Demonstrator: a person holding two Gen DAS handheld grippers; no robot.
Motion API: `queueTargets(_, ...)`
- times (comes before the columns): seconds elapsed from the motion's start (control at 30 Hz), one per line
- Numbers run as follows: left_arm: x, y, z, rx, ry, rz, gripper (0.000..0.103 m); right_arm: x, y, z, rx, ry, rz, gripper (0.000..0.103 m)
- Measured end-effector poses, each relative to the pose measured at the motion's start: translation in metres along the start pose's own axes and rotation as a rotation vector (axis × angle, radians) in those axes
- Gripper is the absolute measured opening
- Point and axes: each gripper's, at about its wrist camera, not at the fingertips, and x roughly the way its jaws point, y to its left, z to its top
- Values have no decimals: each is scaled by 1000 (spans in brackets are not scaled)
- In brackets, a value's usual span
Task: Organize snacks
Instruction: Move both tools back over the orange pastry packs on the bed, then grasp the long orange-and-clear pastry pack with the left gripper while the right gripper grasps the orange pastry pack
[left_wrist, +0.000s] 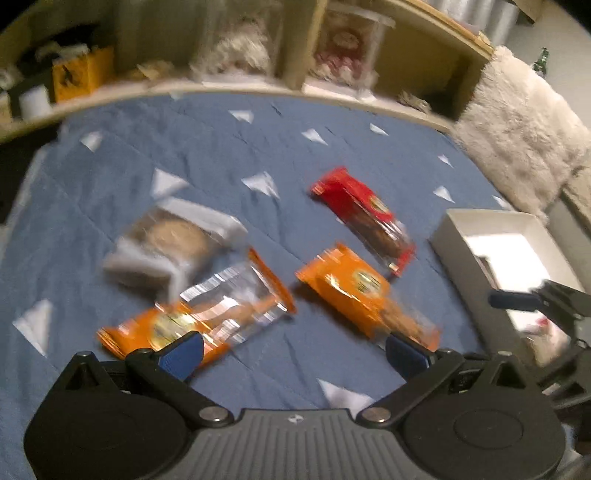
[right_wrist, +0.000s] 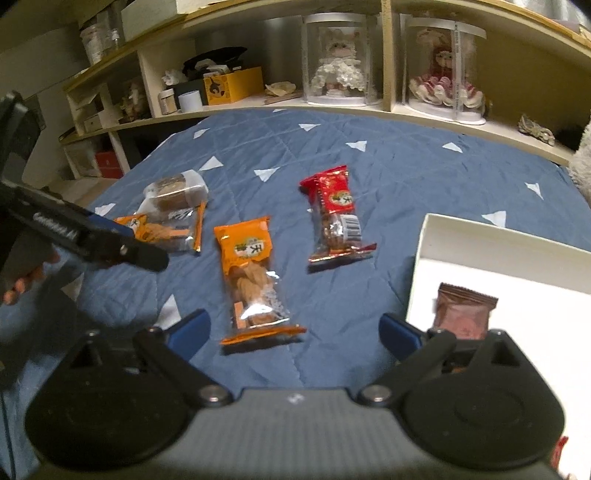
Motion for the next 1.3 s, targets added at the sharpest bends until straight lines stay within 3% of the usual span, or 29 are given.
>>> queueTargets(0.13, 1, 18, 5, -52, -80, 94, 103, 4, 2, 2, -1, -3, 8, 99)
queueTargets(0.37, 19, 48, 8, -154, -71, 93, 103, 7, 5, 3, -2, -11, 18, 99)
queueTargets(0.57, 22, 33, 3, -99, 29, -8, 103, 12, 6, 3, -7, -11, 21, 99)
queueTargets(0.73, 20, 12, -8, -43, 123, -49, 103, 20, 4, 6, -7, -6, 28, 94)
queueTargets(0.87, 19, -1, -12, -26, 166, -38, 102, 30, 5, 7, 0, 4, 38, 91)
queueTargets(1.13, 23, -14, -7, -14, 203, 71, 78, 39, 15, 8, -26, 24, 50, 86)
queueTargets(1.3, 19, -14, -8, -13, 199, 111, 58, 44, 15, 9, -10, 37, 57, 71)
